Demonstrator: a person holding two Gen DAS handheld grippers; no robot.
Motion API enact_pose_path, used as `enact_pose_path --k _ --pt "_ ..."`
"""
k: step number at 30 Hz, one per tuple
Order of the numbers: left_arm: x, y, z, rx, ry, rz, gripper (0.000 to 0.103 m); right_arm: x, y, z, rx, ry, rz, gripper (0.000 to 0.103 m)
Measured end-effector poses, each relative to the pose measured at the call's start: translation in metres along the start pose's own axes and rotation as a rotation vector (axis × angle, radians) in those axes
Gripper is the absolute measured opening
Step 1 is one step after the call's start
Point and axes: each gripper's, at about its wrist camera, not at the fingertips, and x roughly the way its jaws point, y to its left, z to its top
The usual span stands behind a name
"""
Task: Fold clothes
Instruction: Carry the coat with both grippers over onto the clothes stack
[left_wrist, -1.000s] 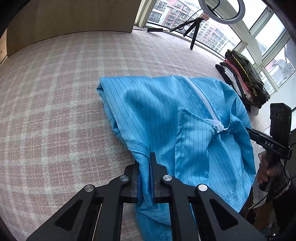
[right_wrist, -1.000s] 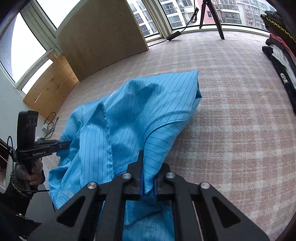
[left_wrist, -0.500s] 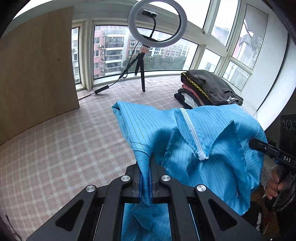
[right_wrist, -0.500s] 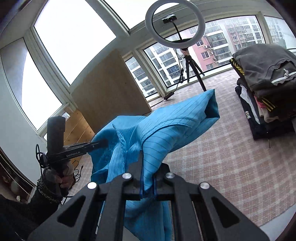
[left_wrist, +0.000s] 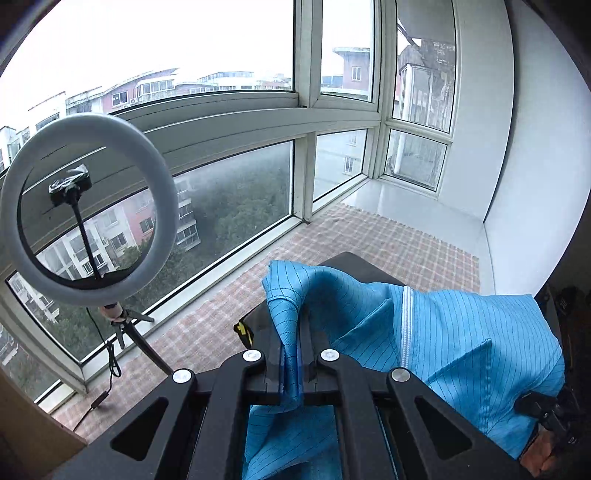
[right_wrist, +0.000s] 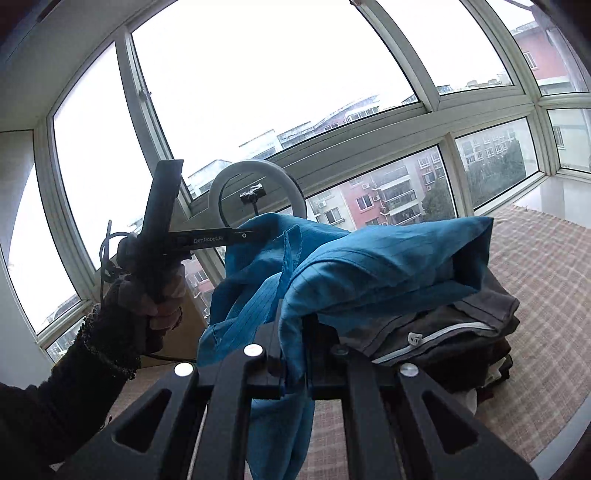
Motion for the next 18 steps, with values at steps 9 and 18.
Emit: enact_pose_path --k 9,18 --pt "0.117 -0.033 0.078 0.139 0.053 -0.014 0.003 0.051 -0.062 0.018 0.029 -0.075 -0.120 0.007" --pt "0.208 0.015 0.046 0.139 0.279 0.016 0.016 0.081 -0.116 -0.031 0.175 0.059 -0.111 0.007"
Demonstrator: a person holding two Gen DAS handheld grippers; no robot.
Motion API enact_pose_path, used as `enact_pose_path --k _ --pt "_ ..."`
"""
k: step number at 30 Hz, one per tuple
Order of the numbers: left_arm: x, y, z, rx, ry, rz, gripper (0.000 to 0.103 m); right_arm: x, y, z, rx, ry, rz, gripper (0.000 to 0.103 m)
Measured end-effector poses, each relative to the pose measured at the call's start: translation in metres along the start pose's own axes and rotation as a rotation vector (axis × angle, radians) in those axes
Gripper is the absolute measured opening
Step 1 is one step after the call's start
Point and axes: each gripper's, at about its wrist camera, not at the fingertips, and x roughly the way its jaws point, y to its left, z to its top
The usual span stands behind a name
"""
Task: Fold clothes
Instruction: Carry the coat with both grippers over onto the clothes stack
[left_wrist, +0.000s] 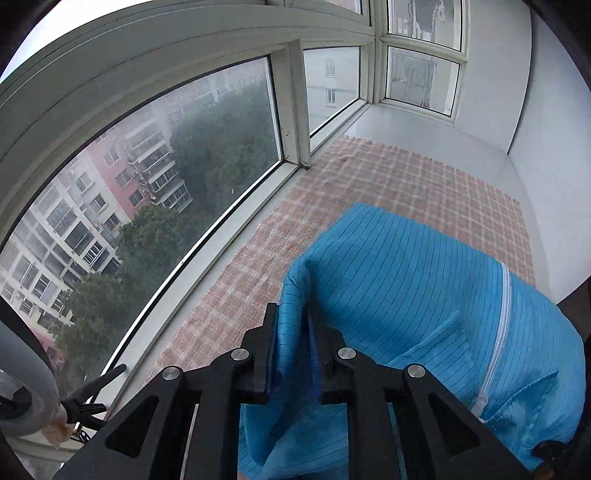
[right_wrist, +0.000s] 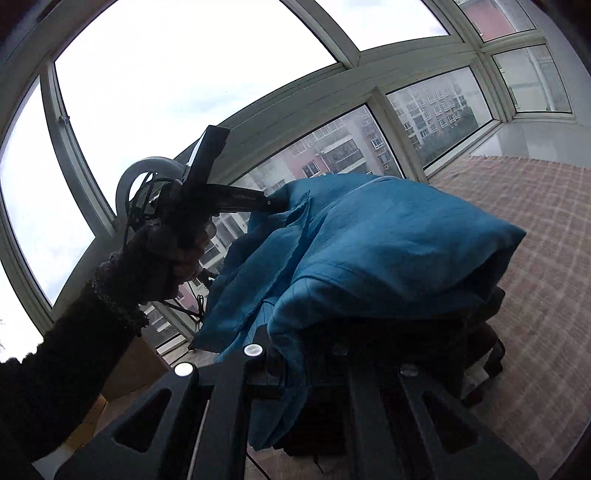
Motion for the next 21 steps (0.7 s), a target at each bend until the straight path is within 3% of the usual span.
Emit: enact_pose_path --k 4,7,10,13,17,21 --pt "-0.029 0.006 0.002 0.032 -0.049 0.034 0.021 0.001 -0.009 0.005 0.031 0.090 0.021 0.010" --pt "-0.052 0.010 0.005 0.072 -0.081 0.102 0.021 -0.011 -0.020 0.007 0.087 0.175 0.063 0.011" --pt "-0.072 0.013 0.004 0.053 -0.111 0.060 0.018 -0.031 -0.022 0.009 0.084 0.219 0.092 0.011" --pt "-0.077 -0.003 -0.004 0.123 -0.119 0.017 0.021 -0.054 -0.017 0.020 0.024 0.192 0.088 0.011" --pt "-0.041 -0.009 -0.012 0.138 -0.036 0.020 0.021 -0.063 0.001 0.056 -0.129 0.088 0.026 0.011" --pt "-0.003 0.007 -0.020 0.069 0.003 0.021 0.021 -0.020 0.002 0.068 -0.291 0.092 -0.101 0.011"
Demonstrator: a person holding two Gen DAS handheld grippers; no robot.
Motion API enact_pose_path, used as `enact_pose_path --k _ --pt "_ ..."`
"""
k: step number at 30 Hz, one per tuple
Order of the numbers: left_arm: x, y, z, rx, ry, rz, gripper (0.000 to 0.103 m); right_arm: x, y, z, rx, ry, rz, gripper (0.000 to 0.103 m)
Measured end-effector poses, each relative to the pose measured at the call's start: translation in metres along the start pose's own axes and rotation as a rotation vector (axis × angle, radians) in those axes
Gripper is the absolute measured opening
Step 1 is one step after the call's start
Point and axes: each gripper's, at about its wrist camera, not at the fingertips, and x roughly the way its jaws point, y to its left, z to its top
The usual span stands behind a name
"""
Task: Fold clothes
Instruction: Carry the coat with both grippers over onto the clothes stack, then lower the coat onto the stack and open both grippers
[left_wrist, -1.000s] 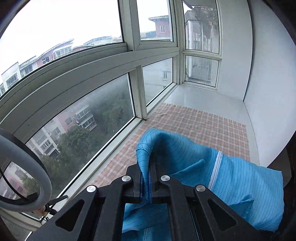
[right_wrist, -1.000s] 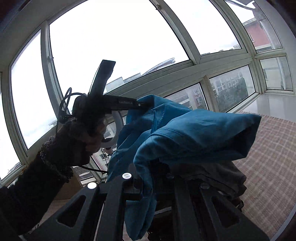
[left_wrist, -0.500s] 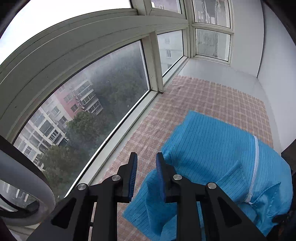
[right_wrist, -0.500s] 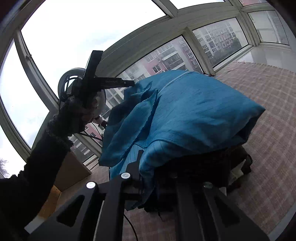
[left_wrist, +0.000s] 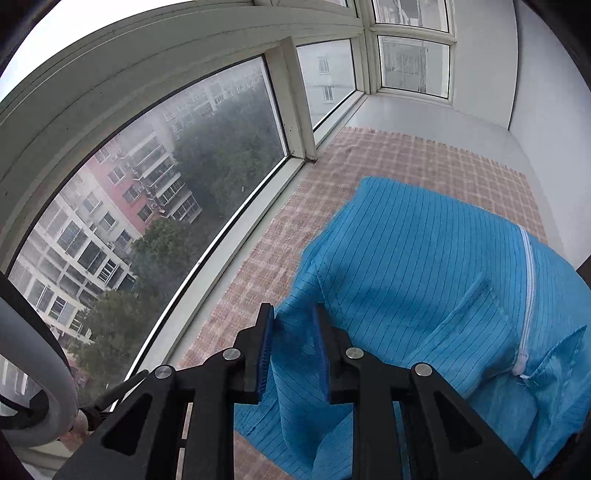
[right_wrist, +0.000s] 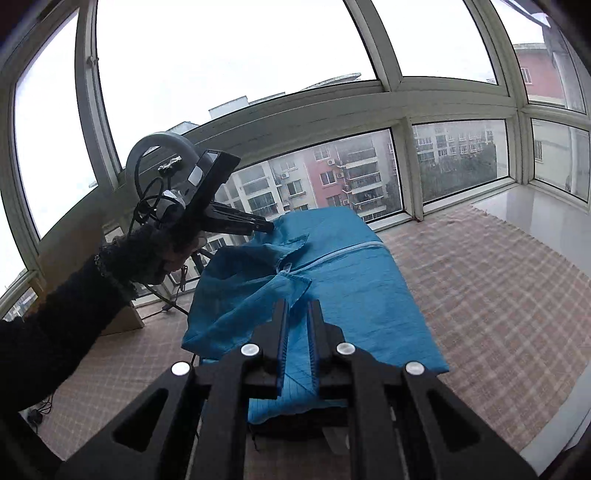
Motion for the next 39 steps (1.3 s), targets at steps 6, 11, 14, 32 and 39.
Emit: enact_pose_path --k 6,11,14,32,39 --pt "0.030 0.023 -0.007 -0.091 0.046 -0.024 0.022 0.037 -0.012 -0.050 -0.002 0.176 -0.043 0.011" --pt "-0.007 0.037 -0.010 -0.122 0.002 0.017 0.021 0.005 -0.005 -0.036 -0.001 0.106 -0.023 0.011" --pt "-0.041 0.029 -0.019 -0.102 -0.036 0.009 0.020 -0.001 0.023 -0.024 -0.068 0.077 0.086 0.012" --pt "-0.167 -0.066 -0.237 -0.339 0.009 -0.021 0.043 -0.041 0.031 -0.090 0.045 0.289 0.074 0.053" --pt "-0.219 -0.097 -0.282 -0.371 -0.033 -0.020 0.061 -0.044 0.071 -0.098 0.005 0.370 -0.105 0.060"
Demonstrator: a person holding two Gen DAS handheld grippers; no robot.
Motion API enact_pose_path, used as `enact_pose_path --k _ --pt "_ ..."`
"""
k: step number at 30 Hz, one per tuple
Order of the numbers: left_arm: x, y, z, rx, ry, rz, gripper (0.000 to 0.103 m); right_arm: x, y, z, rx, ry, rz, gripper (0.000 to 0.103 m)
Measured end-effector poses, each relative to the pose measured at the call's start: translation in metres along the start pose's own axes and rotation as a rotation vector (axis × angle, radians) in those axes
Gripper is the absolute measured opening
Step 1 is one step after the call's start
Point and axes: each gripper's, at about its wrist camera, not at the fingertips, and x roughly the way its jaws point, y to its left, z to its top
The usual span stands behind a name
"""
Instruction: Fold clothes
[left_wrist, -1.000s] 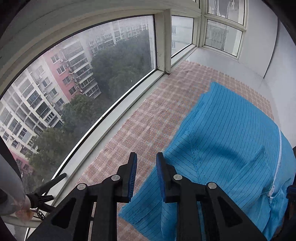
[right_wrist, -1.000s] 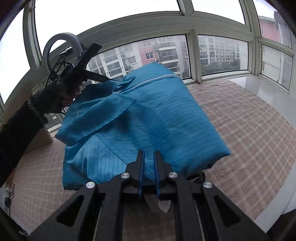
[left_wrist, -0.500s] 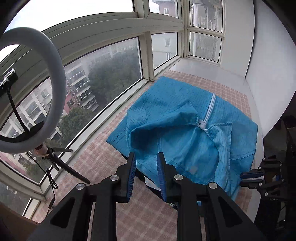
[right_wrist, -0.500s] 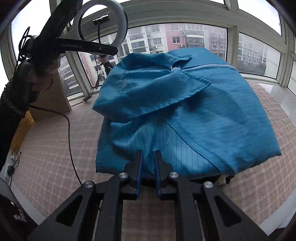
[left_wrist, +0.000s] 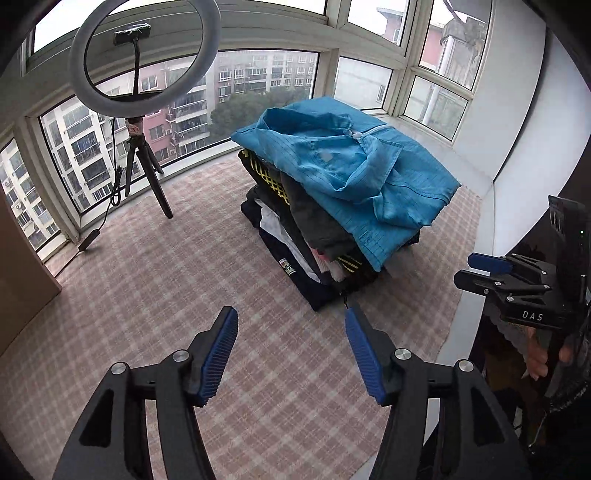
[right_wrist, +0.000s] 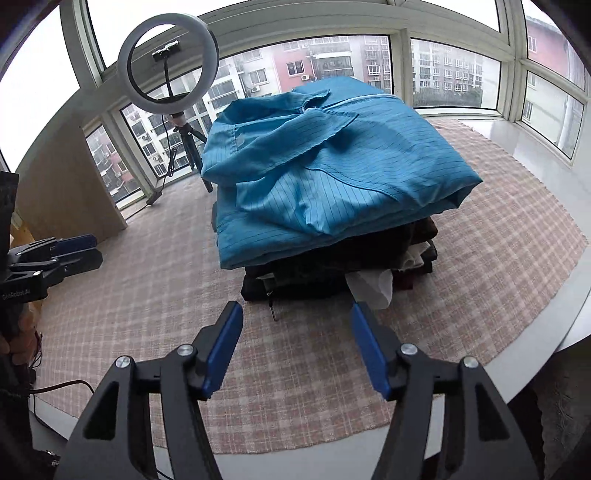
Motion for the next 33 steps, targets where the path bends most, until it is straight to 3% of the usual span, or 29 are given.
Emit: enact_pose_path --k 3,5,11,20,33 --pt "-0.023 0.000 -0.019 0.013 -0.028 0.049 0.069 -0.008 0.028 -0.009 -0.012 -0.017 -0.027 0.060" --pt "-0.038 0.006 -0.033 -0.001 -0.040 0.042 0.075 -0.014 0.046 -0.016 -0.020 -0.033 -0.036 0.061" --pt "-0.078 0.032 -0.078 -0.014 -0.060 0.118 0.076 -0.032 0.094 -0.044 -0.027 -0.038 -0.090 0.062" --pt "-0.106 0.078 -0.136 -0.131 -0.004 0.202 0.077 -0.051 0.142 -0.098 -0.021 -0.031 -0.118 0.062" --pt "-0.139 0.100 -0.192 -0.184 0.028 0.173 0.077 -0.077 0.176 -0.128 -0.030 -0.076 -0.187 0.062"
